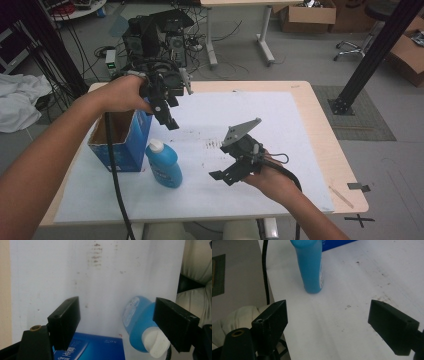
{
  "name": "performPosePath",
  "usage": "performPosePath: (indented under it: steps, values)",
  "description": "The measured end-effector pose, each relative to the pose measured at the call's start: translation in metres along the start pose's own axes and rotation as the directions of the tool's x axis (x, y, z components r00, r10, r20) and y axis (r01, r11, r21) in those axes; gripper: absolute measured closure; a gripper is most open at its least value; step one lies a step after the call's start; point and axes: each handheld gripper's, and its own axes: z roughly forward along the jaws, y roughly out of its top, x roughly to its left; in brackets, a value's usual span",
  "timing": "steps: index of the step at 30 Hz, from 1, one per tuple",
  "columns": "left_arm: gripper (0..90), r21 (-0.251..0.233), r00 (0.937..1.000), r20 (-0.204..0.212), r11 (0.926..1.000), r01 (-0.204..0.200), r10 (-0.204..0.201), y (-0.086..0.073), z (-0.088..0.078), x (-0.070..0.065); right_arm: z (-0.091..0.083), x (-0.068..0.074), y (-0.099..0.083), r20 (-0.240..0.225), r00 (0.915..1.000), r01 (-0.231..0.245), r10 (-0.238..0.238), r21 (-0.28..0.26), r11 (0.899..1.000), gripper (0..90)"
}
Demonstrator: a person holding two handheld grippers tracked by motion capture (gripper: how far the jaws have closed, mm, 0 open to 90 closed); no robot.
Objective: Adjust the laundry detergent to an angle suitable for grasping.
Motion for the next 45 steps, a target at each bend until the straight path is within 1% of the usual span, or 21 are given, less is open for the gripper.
performPosePath:
  steps: [2, 4, 7, 12, 14, 18, 24, 26, 27, 30, 31, 34, 35, 39, 41, 44, 45]
  values:
    - [22.8, -0.002, 1.0, -0.003, 1.0, 0.001, -0.001, -0.001, 0.0, 0.002, 0.005, 0.004, -0.001, -0.001, 1.0, -0.003, 0.003, -0.017, 1.0, 16.2]
    - [22.7, -0.001, 1.0, -0.005, 1.0, 0.005, -0.005, -0.002, 0.0, 0.003, 0.006, 0.005, -0.001, -0.003, 1.0, -0.003, 0.003, -0.022, 1.0, 16.3]
    - [22.7, -0.001, 0.9999, -0.008, 1.0, 0.01, -0.01, -0.004, 0.001, 0.005, 0.012, 0.008, -0.002, 0.008, 0.9999, -0.012, 0.012, -0.038, 0.999, 16.0]
    - [22.7, 0.002, 0.9999, -0.011, 0.9999, 0.011, -0.011, -0.005, 0.002, 0.007, 0.017, 0.012, -0.002, 0.006, 0.9997, -0.021, 0.022, -0.063, 0.998, 16.0]
    - [22.7, 0.001, 0.9999, -0.013, 1.0, 0.009, -0.009, -0.005, 0.002, 0.008, 0.02, 0.014, -0.002, 0.008, 0.9997, -0.021, 0.022, -0.073, 0.997, 15.9]
    - [22.5, 0.002, 0.9999, -0.009, 0.9999, 0.011, -0.011, -0.005, 0.002, 0.009, 0.027, 0.019, -0.003, 0.018, 0.9992, -0.034, 0.036, -0.09, 0.995, 15.7]
    - [22.2, 0.002, 0.9997, -0.015, 0.9999, 0.017, -0.017, -0.008, 0.002, 0.012, 0.038, 0.023, -0.005, 0.014, 0.9987, -0.048, 0.05, -0.126, 0.991, 15.5]
    - [22.3, -0.005, 0.9996, -0.016, 0.9997, 0.024, -0.024, -0.009, 0.003, 0.012, 0.042, 0.024, -0.005, 0.013, 0.9986, -0.048, 0.051, -0.14, 0.989, 15.5]
    - [22.2, 0.003, 0.9997, -0.015, 0.9999, 0.016, -0.016, -0.009, 0.002, 0.012, 0.044, 0.025, -0.005, 0.014, 0.9983, -0.053, 0.056, -0.145, 0.988, 15.5]
    - [22.3, -0.003, 0.9996, -0.016, 0.9997, 0.023, -0.023, -0.009, 0.003, 0.012, 0.05, 0.026, -0.005, 0.011, 0.9983, -0.055, 0.058, -0.16, 0.986, 15.5]
    - [22.3, 0.006, 0.9997, -0.016, 0.9998, 0.019, -0.019, -0.009, 0.002, 0.012, 0.051, 0.025, -0.005, 0.014, 0.9983, -0.053, 0.056, -0.162, 0.985, 15.3]
    - [22.3, -0.002, 0.9997, -0.017, 0.9999, 0.015, -0.015, -0.009, 0.003, 0.012, 0.057, 0.025, -0.003, 0.014, 0.9981, -0.057, 0.06, -0.167, 0.984, 15.4]
    - [22.4, -0.011, 0.9996, -0.017, 0.9997, 0.022, -0.022, -0.009, 0.003, 0.012, 0.059, 0.025, -0.003, 0.012, 0.9979, -0.06, 0.063, -0.168, 0.984, 15.3]
    - [22.4, -0.003, 0.9997, -0.019, 0.9999, 0.016, -0.016, -0.008, 0.003, 0.012, 0.067, 0.025, 0.002, 0.015, 0.998, -0.058, 0.061, -0.172, 0.983, 15.3]
    - [22.4, 0.0, 0.9997, -0.017, 0.9998, 0.019, -0.019, -0.008, 0.003, 0.012, 0.072, 0.026, 0.005, 0.017, 0.9977, -0.062, 0.066, -0.184, 0.981, 15.3]
    - [22.4, -0.001, 0.9997, -0.019, 0.9999, 0.014, -0.014, -0.008, 0.004, 0.013, 0.077, 0.027, 0.009, 0.018, 0.998, -0.055, 0.06, -0.191, 0.98, 15.3]
    - [22.4, 0.007, 0.9997, -0.019, 0.9999, 0.012, -0.012, -0.007, 0.003, 0.013, 0.079, 0.028, 0.011, 0.02, 0.9981, -0.053, 0.058, -0.193, 0.98, 15.3]
